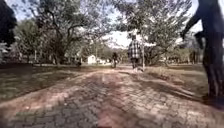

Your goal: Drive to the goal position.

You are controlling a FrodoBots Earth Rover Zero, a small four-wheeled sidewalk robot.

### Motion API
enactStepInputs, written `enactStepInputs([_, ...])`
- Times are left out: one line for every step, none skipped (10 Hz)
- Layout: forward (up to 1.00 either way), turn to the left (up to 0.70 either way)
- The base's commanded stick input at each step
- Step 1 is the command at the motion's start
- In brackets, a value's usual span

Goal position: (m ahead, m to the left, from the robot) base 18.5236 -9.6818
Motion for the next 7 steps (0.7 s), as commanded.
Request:
enactStepInputs([0.85,0.00])
enactStepInputs([0.85,0.00])
enactStepInputs([0.85,0.00])
enactStepInputs([0.85,0.00])
enactStepInputs([0.85,0.00])
enactStepInputs([0.85,-0.25])
enactStepInputs([0.85,-0.09])
